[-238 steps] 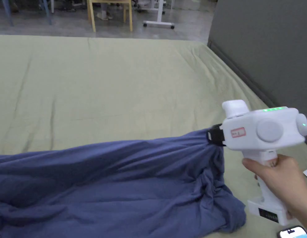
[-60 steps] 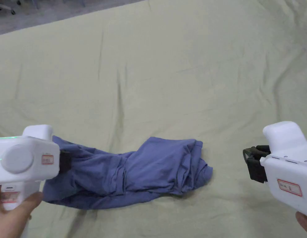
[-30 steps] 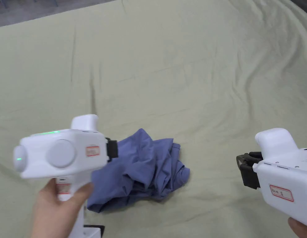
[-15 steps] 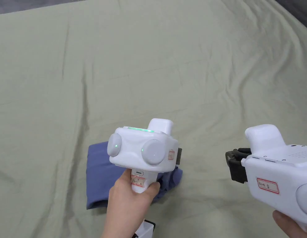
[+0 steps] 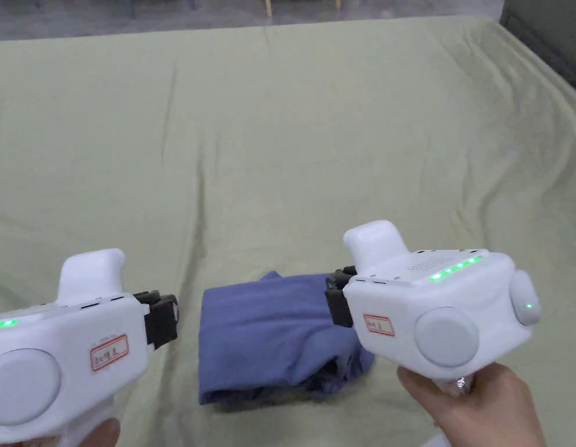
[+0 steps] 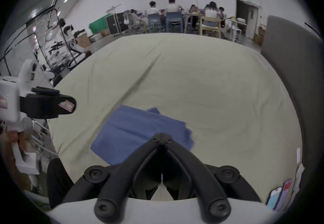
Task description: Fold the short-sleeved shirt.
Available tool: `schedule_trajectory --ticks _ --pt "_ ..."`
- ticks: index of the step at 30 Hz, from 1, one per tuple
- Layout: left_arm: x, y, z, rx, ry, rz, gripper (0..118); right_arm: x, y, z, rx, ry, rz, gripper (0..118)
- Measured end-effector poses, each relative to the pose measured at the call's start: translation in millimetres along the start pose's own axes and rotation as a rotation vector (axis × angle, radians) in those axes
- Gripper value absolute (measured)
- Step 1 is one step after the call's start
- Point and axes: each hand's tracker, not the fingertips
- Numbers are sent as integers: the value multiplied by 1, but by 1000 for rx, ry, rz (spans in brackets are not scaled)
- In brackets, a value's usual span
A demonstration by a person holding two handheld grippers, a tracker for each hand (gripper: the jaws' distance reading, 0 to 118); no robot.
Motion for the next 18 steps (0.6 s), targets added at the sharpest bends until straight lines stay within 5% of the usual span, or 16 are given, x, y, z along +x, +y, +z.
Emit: schedule_trajectory --ticks 3,5,6,7,8,18 --pt "-23 -8 -11 -5 -51 99 0 -5 -15 -56 -112 -4 37 3" --pt "-36 -12 -31 -6 -120 174 5 3 -39 -102 -269 -118 104 3" --pt "-40 -14 -42 -7 -151 200 34 10 -51 -113 -274 -103 85 2" --pt "-42 -15 -54 -37 -168 205 80 16 -51 -102 -172 -49 26 2" --pt "-42 -16 -66 -70 -201 197 100 22 -46 -92 -137 -22 -24 2" --pt "-15 -21 -173 -274 -349 191 96 38 -44 -90 -174 54 -62 2"
